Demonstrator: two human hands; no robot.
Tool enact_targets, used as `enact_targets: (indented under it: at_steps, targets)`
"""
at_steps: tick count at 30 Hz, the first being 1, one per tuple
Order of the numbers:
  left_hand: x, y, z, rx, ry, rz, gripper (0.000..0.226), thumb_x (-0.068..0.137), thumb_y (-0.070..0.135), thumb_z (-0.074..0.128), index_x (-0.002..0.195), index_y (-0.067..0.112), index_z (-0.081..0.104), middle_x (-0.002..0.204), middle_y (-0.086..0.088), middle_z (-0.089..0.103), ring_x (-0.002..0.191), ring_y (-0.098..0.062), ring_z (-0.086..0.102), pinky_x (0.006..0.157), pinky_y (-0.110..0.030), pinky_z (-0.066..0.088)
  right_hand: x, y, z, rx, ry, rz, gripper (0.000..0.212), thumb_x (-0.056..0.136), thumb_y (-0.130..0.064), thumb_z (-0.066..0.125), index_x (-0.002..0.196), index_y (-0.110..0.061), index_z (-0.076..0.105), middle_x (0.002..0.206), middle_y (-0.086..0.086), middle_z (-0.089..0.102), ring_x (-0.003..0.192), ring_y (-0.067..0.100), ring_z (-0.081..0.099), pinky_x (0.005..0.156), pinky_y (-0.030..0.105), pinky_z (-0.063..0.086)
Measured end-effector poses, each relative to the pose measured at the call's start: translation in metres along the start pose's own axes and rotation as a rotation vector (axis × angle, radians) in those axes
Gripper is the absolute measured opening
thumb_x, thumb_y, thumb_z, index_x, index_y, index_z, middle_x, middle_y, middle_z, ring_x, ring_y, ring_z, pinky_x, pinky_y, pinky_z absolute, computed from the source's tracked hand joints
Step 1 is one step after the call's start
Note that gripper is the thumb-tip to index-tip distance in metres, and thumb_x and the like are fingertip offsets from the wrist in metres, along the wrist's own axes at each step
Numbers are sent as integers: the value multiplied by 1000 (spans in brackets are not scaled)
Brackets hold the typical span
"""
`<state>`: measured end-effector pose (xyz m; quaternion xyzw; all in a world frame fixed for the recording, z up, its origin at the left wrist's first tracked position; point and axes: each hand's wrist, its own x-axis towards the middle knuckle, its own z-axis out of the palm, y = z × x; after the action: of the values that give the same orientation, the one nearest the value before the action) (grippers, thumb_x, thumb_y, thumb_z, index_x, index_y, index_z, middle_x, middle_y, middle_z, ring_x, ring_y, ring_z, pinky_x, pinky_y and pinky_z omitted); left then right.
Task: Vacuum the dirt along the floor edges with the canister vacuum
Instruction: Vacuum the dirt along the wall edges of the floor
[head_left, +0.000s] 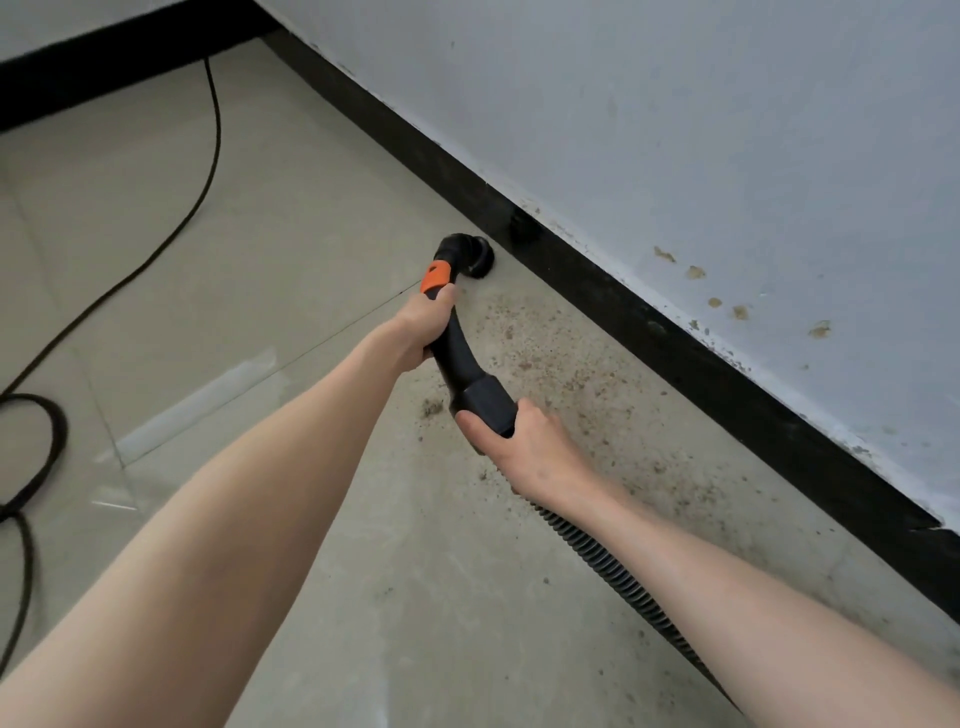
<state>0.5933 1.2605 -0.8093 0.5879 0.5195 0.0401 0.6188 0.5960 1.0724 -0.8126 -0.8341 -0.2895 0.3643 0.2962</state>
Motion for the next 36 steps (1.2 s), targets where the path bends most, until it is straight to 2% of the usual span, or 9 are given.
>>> enact_targets:
  at_steps: [4,7,11,15,19,26,28,33,36]
  targets:
    - [-13,-17,-30,-17,151,-30,49,100,39,36,133,3,39,96,-7,48,92,-22,50,79,-33,46,-5,-10,9,3,-112,-41,53,75,-73,53,87,-21,49,77,2,61,62,25,60,61,42,54]
    - [-27,-31,-55,-84,253,-62,56,99,46,32,136,3,38,111,-10,49,98,-25,51,82,-35,46,-15,-22,16,-24,-198,-118,40,82,-65,55,82,-26,48,76,1,62,62,23,61,67,42,56]
    - [-52,-65,-86,-223,328,-135,58,99,48,31,141,8,33,130,-12,49,116,-28,51,87,-37,46,-31,-31,24,-185,-307,-159,55,78,-74,51,96,-22,51,86,2,66,69,23,66,71,43,58]
    - [-80,-104,-100,-332,367,-168,59,98,49,33,145,13,28,135,-9,45,116,-25,49,86,-35,43,-58,-30,33,-332,-372,-184,61,80,-76,48,104,-20,49,97,1,61,82,23,62,72,37,53]
    - [-97,-119,-90,-326,407,-183,58,98,43,35,142,7,30,133,-15,47,119,-31,49,94,-39,45,-76,-21,31,-362,-377,-181,59,82,-74,48,106,-20,48,100,0,59,87,21,59,71,34,46]
    - [-89,-90,-63,-232,294,-144,51,97,40,36,136,7,35,110,-11,49,97,-26,51,79,-36,45,-85,-11,19,-140,-295,-96,63,69,-78,47,95,-20,49,84,0,64,59,16,58,63,39,55]
    - [-82,-75,-54,-218,258,-144,50,97,40,37,135,7,37,107,-10,49,96,-25,51,78,-36,45,-82,-12,13,-96,-250,-74,56,75,-72,51,92,-19,49,80,1,62,54,16,58,59,37,54]
    - [-66,-44,-32,-225,167,-134,49,97,37,37,137,8,37,109,-12,48,99,-25,52,79,-38,49,-68,-14,-10,-102,-141,-40,53,84,-66,52,100,-16,50,85,5,64,54,17,62,54,32,52]
    - [-61,-28,-18,-231,125,-139,49,98,37,34,139,9,35,128,-15,50,114,-29,53,83,-39,49,-58,-12,-27,-110,-88,-43,53,83,-67,53,100,-17,52,87,4,64,57,17,63,56,33,53]
